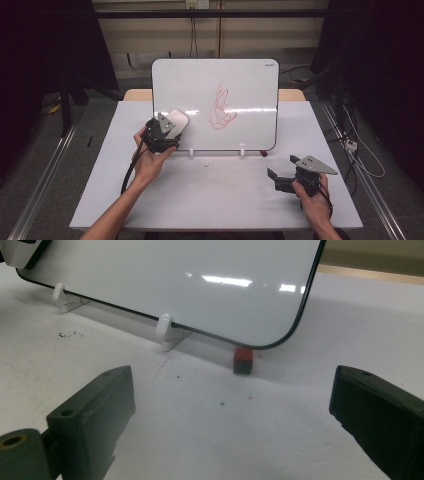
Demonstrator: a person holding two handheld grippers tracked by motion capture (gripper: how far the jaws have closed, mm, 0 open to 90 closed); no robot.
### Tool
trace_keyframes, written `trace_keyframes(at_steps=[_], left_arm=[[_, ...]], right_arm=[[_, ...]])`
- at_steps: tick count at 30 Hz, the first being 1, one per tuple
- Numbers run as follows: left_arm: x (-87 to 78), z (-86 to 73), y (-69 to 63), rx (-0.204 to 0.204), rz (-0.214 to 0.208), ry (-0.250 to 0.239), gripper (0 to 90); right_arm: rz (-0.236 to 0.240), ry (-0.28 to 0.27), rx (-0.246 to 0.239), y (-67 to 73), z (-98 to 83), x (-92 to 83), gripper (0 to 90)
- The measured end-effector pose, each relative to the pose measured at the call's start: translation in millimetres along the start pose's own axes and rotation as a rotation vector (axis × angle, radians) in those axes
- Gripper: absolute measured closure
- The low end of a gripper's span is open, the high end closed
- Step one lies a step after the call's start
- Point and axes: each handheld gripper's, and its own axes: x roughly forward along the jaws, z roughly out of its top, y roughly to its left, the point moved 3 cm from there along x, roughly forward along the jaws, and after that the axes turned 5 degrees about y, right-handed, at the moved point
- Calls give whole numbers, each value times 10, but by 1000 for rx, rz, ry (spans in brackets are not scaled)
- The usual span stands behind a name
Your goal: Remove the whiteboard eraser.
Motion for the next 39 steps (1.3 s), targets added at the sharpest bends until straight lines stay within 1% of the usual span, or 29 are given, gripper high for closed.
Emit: trace_keyframes(at_steps=[1, 4, 6, 10, 13, 16, 18, 19, 21, 22, 23, 24, 25, 26, 28, 30, 34, 35, 36, 38, 39], left_arm=[[-3, -3, 3, -9, -5, -1, 300], [-5, -8, -5, -12, -2, -2, 301], [-6, -9, 4, -22, -13, -5, 301], [-5, -11, 11, -22, -16, -9, 301], [-12, -16, 26, -38, -31, -12, 301], [-11, -20, 26, -40, -31, -18, 301], [-24, -17, 35, -54, -43, -22, 301], [-41, -10, 36, -58, -40, -32, 310], [-63, -10, 44, -77, -67, -39, 310], [-69, -11, 41, -75, -67, -37, 310], [-69, -13, 40, -62, -61, -30, 311], [-67, -17, 40, -63, -58, -35, 311], [-75, -17, 43, -72, -67, -37, 311], [-85, -11, 42, -77, -74, -42, 311], [-130, 2, 39, -69, -77, -53, 311], [-169, 13, 26, -70, -77, -64, 311], [-223, 31, 33, -90, -99, -88, 311], [-237, 37, 36, -99, -106, -105, 311], [-254, 42, 42, -103, -108, -112, 311], [-280, 50, 49, -109, -118, -131, 311], [-292, 51, 50, -107, -124, -132, 311]], right_arm=[[-2, 0, 0, -2, 1, 1, 42], [-3, -2, -1, -3, 5, 3, 42], [-5, 1, 0, -3, 3, 5, 42], [-8, 2, 2, -3, 3, 7, 42], [-6, 2, 5, -3, 4, 13, 42], [-4, 2, 4, -3, 3, 15, 42], [-2, 1, 4, -1, 1, 10, 42], [-3, 1, 5, -2, -3, -1, 42], [-2, -1, 2, -7, -5, -4, 42], [-3, -3, 3, -8, -5, -6, 42], [-3, -3, 4, -9, -6, -7, 42], [-2, -2, 3, -8, -7, -8, 42], [-1, -2, 3, -5, -7, -8, 42], [1, -3, 2, -3, -5, -8, 42], [0, -3, -1, -1, -4, -9, 42], [2, -4, -1, -1, -6, -11, 42], [0, -6, 0, -4, -6, -21, 42], [2, -6, 0, -2, -8, -23, 42], [0, -7, -4, -3, -9, -24, 42], [-1, -8, -2, -4, -10, -26, 42], [-2, -6, -1, -8, -11, -26, 42]])
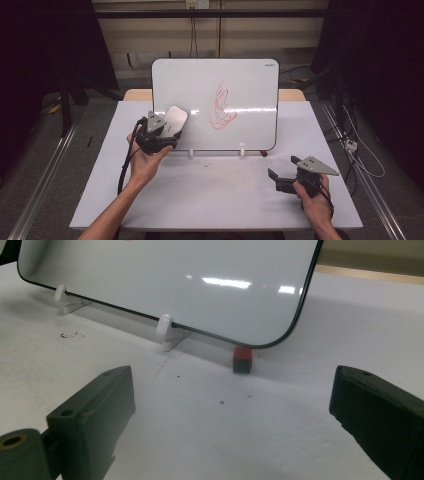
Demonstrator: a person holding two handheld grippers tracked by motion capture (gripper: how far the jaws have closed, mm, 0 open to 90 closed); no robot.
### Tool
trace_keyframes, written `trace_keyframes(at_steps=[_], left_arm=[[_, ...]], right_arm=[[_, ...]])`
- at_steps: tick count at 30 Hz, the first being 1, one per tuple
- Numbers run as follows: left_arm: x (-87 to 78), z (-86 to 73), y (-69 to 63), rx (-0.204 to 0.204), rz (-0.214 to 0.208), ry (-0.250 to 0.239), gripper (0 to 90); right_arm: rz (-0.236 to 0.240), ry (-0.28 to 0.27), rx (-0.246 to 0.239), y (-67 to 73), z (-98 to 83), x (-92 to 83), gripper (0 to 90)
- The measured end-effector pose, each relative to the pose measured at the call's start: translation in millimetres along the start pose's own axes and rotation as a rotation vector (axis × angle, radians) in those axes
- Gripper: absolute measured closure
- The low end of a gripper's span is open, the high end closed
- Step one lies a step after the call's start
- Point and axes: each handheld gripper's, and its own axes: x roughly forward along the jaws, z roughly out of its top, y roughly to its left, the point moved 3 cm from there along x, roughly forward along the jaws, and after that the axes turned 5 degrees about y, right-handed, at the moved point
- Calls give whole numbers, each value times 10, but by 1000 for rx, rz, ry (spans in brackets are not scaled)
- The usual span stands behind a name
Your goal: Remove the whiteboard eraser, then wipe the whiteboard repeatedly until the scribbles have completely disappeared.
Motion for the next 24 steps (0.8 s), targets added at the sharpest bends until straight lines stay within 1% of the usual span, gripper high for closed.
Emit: trace_keyframes(at_steps=[1, 2, 4, 9, 10, 17, 19, 24], left_arm=[[-6, 3, -5, -2, -5, -7, 311], [-19, 10, -12, 10, -4, -17, 311], [-46, 26, -25, 11, -10, -27, 311], [-91, 64, -54, 0, -8, -51, 311], [-93, 69, -56, -9, -8, -57, 311], [-98, 83, -70, -19, -16, -60, 311], [-101, 87, -72, -6, -12, -54, 311], [-112, 144, -77, -4, -10, -63, 311]], right_arm=[[-1, 0, 0, 0, 0, -1, 42], [-1, 0, 0, 0, 0, -1, 42], [-1, -1, 2, 2, 1, -3, 42], [5, -1, 0, 5, 4, 0, 42], [5, -2, 2, 1, 7, 3, 42], [-1, 6, 6, 2, 18, 37, 42], [-1, 6, 3, 11, 19, 43, 42], [0, 6, 0, 9, 16, 38, 42]])
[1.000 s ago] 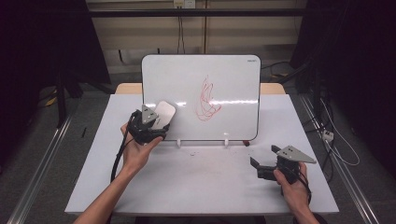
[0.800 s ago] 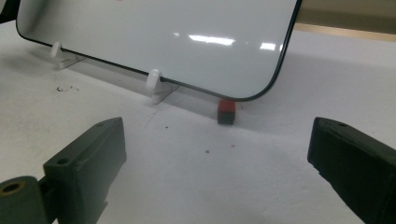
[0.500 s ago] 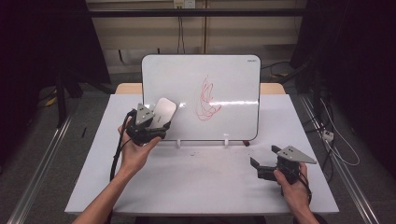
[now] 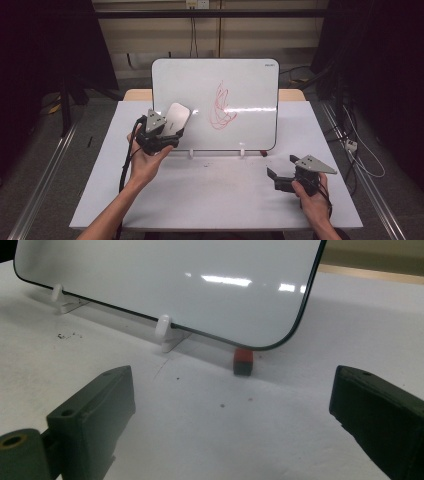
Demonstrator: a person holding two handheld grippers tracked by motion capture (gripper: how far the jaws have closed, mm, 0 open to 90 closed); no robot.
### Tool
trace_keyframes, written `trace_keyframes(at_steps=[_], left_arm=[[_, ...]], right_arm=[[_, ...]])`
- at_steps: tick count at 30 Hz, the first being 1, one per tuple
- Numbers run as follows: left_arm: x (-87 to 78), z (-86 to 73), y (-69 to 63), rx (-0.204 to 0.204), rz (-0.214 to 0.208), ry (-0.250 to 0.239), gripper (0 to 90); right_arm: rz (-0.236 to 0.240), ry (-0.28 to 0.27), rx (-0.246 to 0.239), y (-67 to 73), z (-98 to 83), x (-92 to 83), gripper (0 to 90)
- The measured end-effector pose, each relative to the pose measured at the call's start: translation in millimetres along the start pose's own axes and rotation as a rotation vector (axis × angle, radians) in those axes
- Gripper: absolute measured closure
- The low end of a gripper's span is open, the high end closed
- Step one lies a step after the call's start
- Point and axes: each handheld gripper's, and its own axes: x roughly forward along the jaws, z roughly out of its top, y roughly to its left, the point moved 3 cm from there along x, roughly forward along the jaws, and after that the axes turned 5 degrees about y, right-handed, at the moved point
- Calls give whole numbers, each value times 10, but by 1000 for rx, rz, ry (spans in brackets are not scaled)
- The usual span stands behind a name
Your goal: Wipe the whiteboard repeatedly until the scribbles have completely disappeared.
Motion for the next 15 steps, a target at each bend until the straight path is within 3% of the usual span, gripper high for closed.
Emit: trace_keyframes(at_steps=[3, 15], left_arm=[[-6, 68, -3, -5, 1, -8, 311], [69, 497, -111, 47, -1, -36, 311]], right_arm=[[-1, -3, -4, -13, 1, -2, 42], [18, -7, -8, 9, 17, 15, 43]])
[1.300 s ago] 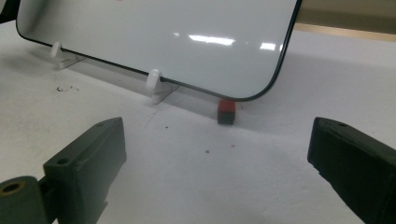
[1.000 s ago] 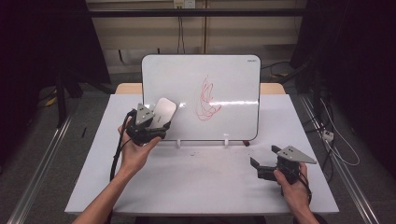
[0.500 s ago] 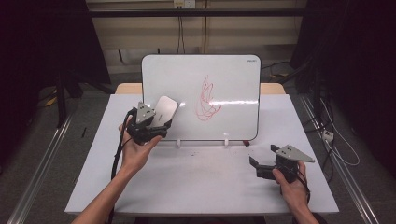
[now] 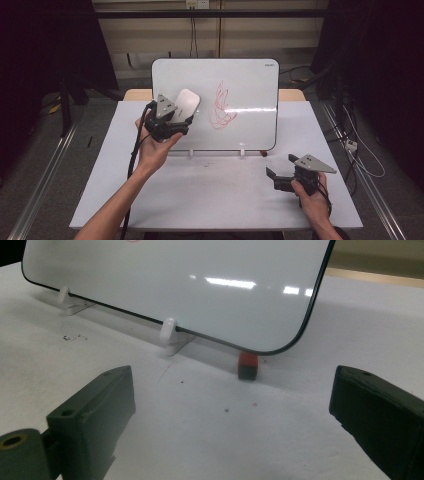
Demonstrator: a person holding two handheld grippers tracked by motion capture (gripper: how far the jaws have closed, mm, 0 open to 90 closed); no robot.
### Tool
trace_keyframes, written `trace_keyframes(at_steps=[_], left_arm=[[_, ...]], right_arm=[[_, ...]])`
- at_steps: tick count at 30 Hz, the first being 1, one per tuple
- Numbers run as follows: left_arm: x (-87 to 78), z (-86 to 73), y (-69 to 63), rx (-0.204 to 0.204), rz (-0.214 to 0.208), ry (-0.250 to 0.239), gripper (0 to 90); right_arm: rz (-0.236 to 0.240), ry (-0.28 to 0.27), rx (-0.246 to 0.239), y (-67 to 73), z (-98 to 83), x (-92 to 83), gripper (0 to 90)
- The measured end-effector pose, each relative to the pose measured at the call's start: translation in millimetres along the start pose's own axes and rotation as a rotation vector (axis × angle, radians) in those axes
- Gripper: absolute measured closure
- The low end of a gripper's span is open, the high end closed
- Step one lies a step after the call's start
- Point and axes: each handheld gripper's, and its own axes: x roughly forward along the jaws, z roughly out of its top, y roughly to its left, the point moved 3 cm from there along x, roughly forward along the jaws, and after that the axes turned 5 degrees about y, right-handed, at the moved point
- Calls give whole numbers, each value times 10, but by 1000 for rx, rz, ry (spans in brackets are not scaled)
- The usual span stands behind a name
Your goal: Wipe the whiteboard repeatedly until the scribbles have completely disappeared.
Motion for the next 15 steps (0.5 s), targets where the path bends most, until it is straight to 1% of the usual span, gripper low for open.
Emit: trace_keyframes(at_steps=[2, 4, 6, 8, 12, 13, 15], left_arm=[[15, 63, -22, 6, -1, -8, 311], [28, 115, -40, -1, -3, -20, 311], [45, 155, -51, 9, -1, -25, 311], [67, 182, -55, 6, -5, -29, 311], [139, 218, -53, 7, -13, -33, 311], [159, 224, -54, 7, -14, -34, 311], [199, 232, -61, 12, -14, -34, 311]], right_arm=[[3, -1, 3, -3, -3, -8, 42], [3, -1, 5, -7, -7, -15, 42], [1, -1, 3, -14, -13, -18, 43], [5, -4, 24, -17, -17, -30, 41], [24, -12, 10, 2, -15, -43, 42], [21, -12, 6, -1, -14, -43, 42], [14, -9, 17, -16, -15, -41, 41]])
